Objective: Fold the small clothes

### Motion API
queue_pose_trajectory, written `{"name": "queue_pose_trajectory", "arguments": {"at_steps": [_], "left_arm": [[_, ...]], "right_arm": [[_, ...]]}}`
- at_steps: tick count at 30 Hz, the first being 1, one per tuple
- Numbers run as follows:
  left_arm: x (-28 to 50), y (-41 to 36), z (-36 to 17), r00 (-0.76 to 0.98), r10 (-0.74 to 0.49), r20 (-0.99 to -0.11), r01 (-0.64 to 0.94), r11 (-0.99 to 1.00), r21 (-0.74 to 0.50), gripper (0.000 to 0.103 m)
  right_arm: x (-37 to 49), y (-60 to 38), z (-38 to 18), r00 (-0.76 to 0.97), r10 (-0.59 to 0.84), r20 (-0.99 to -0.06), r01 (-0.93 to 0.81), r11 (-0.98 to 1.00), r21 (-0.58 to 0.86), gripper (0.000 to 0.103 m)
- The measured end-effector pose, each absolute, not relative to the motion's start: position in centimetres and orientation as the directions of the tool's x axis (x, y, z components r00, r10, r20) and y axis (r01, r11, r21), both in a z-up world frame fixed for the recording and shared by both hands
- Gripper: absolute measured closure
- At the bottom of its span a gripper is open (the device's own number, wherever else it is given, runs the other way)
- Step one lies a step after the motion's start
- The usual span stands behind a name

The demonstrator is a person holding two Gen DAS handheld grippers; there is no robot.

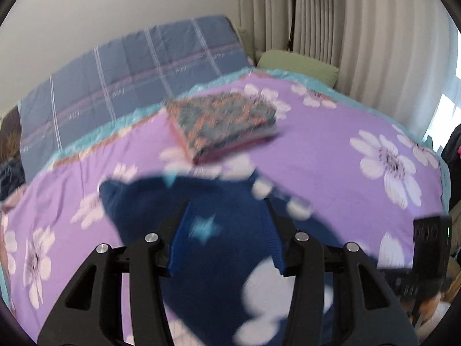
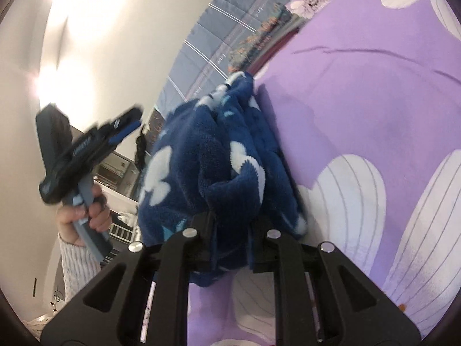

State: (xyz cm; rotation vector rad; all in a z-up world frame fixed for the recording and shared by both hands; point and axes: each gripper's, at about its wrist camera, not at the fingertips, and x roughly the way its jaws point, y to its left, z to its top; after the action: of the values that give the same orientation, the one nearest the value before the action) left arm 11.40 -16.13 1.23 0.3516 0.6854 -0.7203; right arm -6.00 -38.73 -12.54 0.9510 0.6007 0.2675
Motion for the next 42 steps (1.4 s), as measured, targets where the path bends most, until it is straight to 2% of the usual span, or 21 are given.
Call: {"name": "queue_pose_trajectory", "arguments": {"at_steps": [3, 5, 6, 8, 10, 13, 15, 17, 19, 20, 21, 25, 27, 29, 31, 35, 39, 42], "left_arm": [[11.4, -15.2, -2.5, 0.524, -0.438, -0.731, 0.710, 0.699, 0.090, 0.054], [10.9, -16.2, -5.3, 0.590, -0.376, -0.715, 0.702, 0.676, 0.224, 0.052], [11.1, -16.4, -5.8, 0.588, -0.372, -0.718, 0.703, 0.675, 0.225, 0.052], [12.1, -16.4, -6.0, 0.553, -0.402, -0.729, 0.704, 0.694, 0.152, 0.051], [12.8, -16.9, -6.1, 0.538, -0.397, -0.743, 0.705, 0.696, 0.139, 0.049], [12.8, -18.1, -6.5, 0.553, -0.373, -0.745, 0.706, 0.685, 0.180, 0.048], [12.5, -18.8, -6.6, 0.571, -0.355, -0.740, 0.699, 0.684, 0.210, 0.048], [12.3, -19.0, -6.8, 0.580, -0.353, -0.734, 0.697, 0.681, 0.223, 0.048], [12.4, -18.5, -6.8, 0.577, -0.371, -0.727, 0.696, 0.689, 0.201, 0.046], [12.3, -18.3, -6.8, 0.579, -0.382, -0.720, 0.698, 0.689, 0.195, 0.045], [12.1, -18.2, -6.8, 0.586, -0.389, -0.711, 0.699, 0.687, 0.200, 0.045], [10.2, -17.8, -5.7, 0.650, -0.387, -0.654, 0.674, 0.691, 0.262, 0.040], [8.5, -16.4, -4.0, 0.653, -0.422, -0.629, 0.676, 0.700, 0.232, 0.032], [6.1, -14.6, -2.7, 0.679, -0.460, -0.572, 0.671, 0.704, 0.230, 0.015], [2.6, -12.2, -1.8, 0.682, -0.509, -0.524, 0.689, 0.688, 0.229, 0.008], [-2.6, -9.5, -3.3, 0.669, -0.507, -0.543, 0.710, 0.653, 0.264, 0.002], [-5.3, -9.7, -7.1, 0.693, -0.403, -0.598, 0.678, 0.648, 0.349, 0.002], [-4.0, -11.0, -8.7, 0.704, -0.346, -0.620, 0.634, 0.699, 0.330, 0.002]], "right_arm": [[-5.5, -38.8, -13.5, 0.788, 0.472, -0.397, 0.064, 0.578, 0.814, 0.085], [-5.9, -38.4, -12.8, 0.778, 0.466, -0.422, 0.046, 0.627, 0.777, 0.075], [-6.2, -38.2, -12.1, 0.782, 0.440, -0.441, 0.042, 0.670, 0.742, 0.071], [-6.9, -38.0, -10.3, 0.808, 0.353, -0.471, 0.052, 0.755, 0.654, 0.065], [-8.0, -38.0, -8.1, 0.846, 0.279, -0.454, 0.046, 0.811, 0.584, 0.065], [-8.8, -37.3, -5.1, 0.869, 0.331, -0.367, -0.081, 0.829, 0.553, 0.078], [-8.1, -35.5, -4.0, 0.846, 0.390, -0.362, -0.171, 0.843, 0.509, 0.086], [-6.9, -34.0, -4.2, 0.833, 0.371, -0.410, -0.167, 0.876, 0.453, 0.089], [-4.4, -33.2, -6.9, 0.807, 0.204, -0.555, -0.011, 0.943, 0.332, 0.095], [-3.5, -33.4, -8.5, 0.787, 0.172, -0.593, 0.027, 0.950, 0.312, 0.097], [-3.1, -33.9, -10.0, 0.781, 0.196, -0.593, 0.028, 0.937, 0.347, 0.098], [-3.4, -34.7, -9.8, 0.773, 0.216, -0.597, 0.067, 0.908, 0.414, 0.102], [-3.3, -34.6, -10.2, 0.774, 0.207, -0.599, 0.072, 0.910, 0.407, 0.102], [-3.4, -34.9, -10.5, 0.775, 0.214, -0.594, 0.076, 0.902, 0.425, 0.102], [-3.1, -35.2, -10.6, 0.774, 0.230, -0.590, 0.074, 0.892, 0.446, 0.102], [-3.8, -34.9, -10.4, 0.778, 0.225, -0.587, 0.072, 0.895, 0.439, 0.102], [-3.3, -34.9, -10.4, 0.780, 0.222, -0.585, 0.071, 0.898, 0.435, 0.102], [-3.2, -35.1, -10.5, 0.780, 0.231, -0.581, 0.069, 0.892, 0.447, 0.102]]}}
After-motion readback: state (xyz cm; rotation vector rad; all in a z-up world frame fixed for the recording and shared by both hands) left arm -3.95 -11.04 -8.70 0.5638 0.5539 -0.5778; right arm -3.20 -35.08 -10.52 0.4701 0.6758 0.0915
